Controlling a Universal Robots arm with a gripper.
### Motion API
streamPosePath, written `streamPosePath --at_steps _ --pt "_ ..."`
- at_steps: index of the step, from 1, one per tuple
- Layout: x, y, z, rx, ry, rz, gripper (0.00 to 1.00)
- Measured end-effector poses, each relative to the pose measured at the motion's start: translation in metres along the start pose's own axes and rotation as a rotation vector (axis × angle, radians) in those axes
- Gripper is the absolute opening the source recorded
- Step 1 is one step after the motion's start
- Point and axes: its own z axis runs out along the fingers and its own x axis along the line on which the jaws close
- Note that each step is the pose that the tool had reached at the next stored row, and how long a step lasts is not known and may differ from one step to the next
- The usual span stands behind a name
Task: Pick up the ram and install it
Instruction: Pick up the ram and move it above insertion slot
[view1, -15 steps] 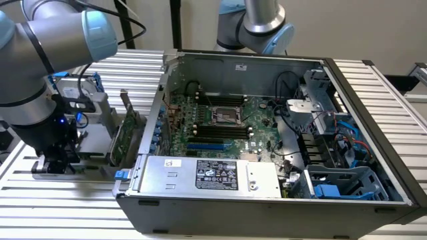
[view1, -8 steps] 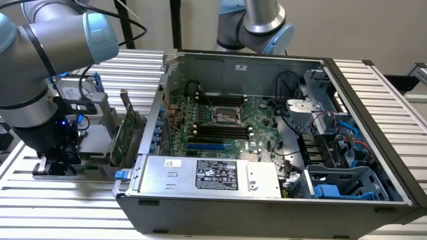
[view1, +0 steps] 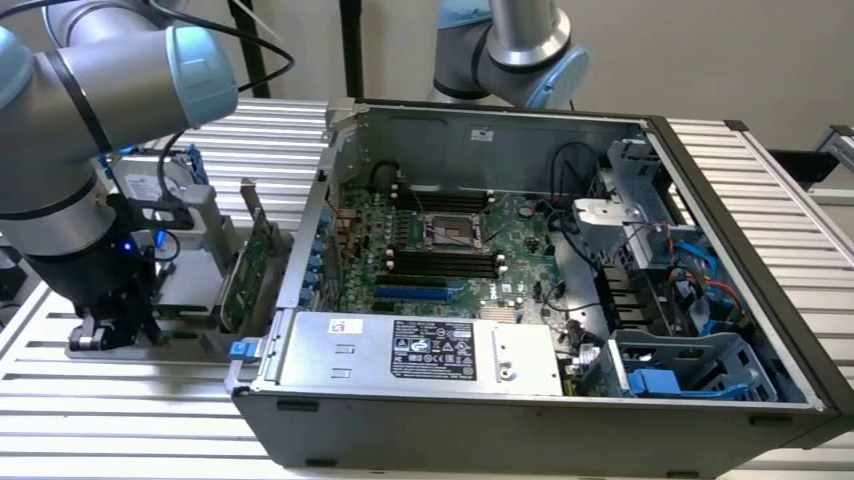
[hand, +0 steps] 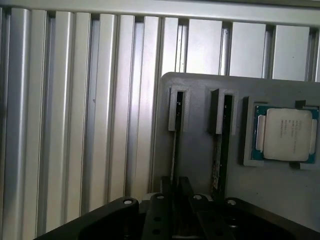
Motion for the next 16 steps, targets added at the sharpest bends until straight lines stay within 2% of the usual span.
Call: streamPosePath --at_steps 8,9,16 --pt "-0.0001 0.0011 0.0001 0.0000 0.0000 0.000 1.00" --pt "-0.0001 0.0011 0.0001 0.0000 0.0000 0.000 0.00" --pt "0.0000 0.0012 0.0001 0.0000 0.0000 0.000 0.00"
